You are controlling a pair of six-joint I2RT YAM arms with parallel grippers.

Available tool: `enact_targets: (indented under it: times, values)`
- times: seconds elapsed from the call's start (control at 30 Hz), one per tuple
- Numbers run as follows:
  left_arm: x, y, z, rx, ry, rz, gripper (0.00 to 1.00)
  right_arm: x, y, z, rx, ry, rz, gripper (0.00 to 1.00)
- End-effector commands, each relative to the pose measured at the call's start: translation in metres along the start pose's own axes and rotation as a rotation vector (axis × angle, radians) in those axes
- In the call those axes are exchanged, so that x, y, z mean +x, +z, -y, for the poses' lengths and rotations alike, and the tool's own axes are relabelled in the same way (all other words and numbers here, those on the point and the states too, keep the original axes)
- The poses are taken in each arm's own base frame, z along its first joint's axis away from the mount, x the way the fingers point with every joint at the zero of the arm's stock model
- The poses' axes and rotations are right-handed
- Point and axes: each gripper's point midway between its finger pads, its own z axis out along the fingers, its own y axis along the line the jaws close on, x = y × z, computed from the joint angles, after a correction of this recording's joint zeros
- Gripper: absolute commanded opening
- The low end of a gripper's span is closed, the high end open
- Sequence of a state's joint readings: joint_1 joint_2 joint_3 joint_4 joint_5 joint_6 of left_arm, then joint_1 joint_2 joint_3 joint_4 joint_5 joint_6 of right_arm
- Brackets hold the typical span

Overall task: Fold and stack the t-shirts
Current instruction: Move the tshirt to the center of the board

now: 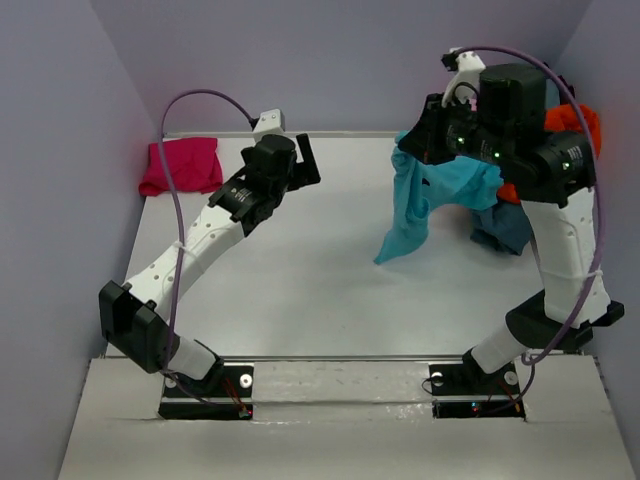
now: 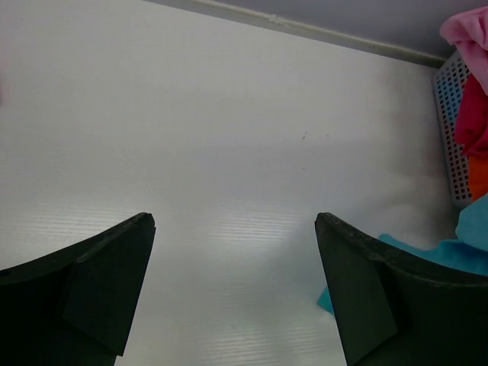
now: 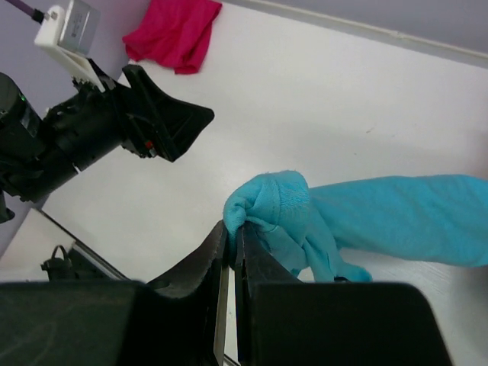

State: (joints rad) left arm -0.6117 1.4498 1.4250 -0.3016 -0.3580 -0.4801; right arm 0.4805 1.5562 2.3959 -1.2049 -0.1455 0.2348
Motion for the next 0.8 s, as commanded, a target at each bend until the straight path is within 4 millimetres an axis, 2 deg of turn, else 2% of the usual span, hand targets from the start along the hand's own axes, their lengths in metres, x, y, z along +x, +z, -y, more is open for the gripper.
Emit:
enact_targets:
  times: [0.0, 0.03, 0.1, 0.13, 0.17, 0.2, 0.3, 0.4, 0.47, 0.67, 0.77]
  values:
    - [-0.034, -0.019, -0.001, 0.007, -0.073, 0.148, 0.99, 0.010, 0.013, -0.039, -0.074, -0.135, -0.016, 0.07]
    - [-0.035, -0.019, -0.003, 0.001, -0.072, 0.153, 0.99, 0.019, 0.022, -0.043, -0.066, -0.158, -0.043, 0.07]
    - [-0.035, -0.019, -0.005, -0.008, -0.072, 0.155, 0.99, 0.047, 0.032, -0.074, -0.100, -0.238, -0.111, 0.07]
    - [-0.036, -0.020, -0.005, -0.011, -0.072, 0.157, 0.99, 0.049, 0.038, -0.068, -0.069, -0.246, -0.120, 0.07]
    - [-0.036, -0.021, -0.006, -0.012, -0.072, 0.157, 0.99, 0.058, 0.038, -0.085, -0.098, -0.278, -0.135, 0.07]
    - [-0.036, -0.023, -0.004, -0.009, -0.072, 0.160, 0.99, 0.063, 0.040, -0.089, -0.100, -0.291, -0.147, 0.07]
    - [-0.040, -0.031, -0.012, -0.031, -0.085, 0.184, 0.99, 0.067, 0.038, -0.107, -0.114, -0.322, -0.142, 0.07]
    - [-0.042, -0.038, -0.018, -0.045, -0.095, 0.200, 0.99, 0.059, 0.022, -0.123, -0.163, -0.324, -0.102, 0.07]
    - [-0.039, -0.040, -0.024, -0.062, -0.102, 0.197, 0.99, 0.061, 0.014, -0.132, -0.186, -0.328, -0.102, 0.07]
    - [-0.034, -0.053, -0.023, -0.057, -0.122, 0.203, 0.99, 0.079, 0.005, -0.149, -0.195, -0.362, -0.129, 0.07]
    - [-0.032, -0.058, -0.026, -0.069, -0.127, 0.206, 0.99, 0.069, 0.000, -0.148, -0.166, -0.355, -0.087, 0.07]
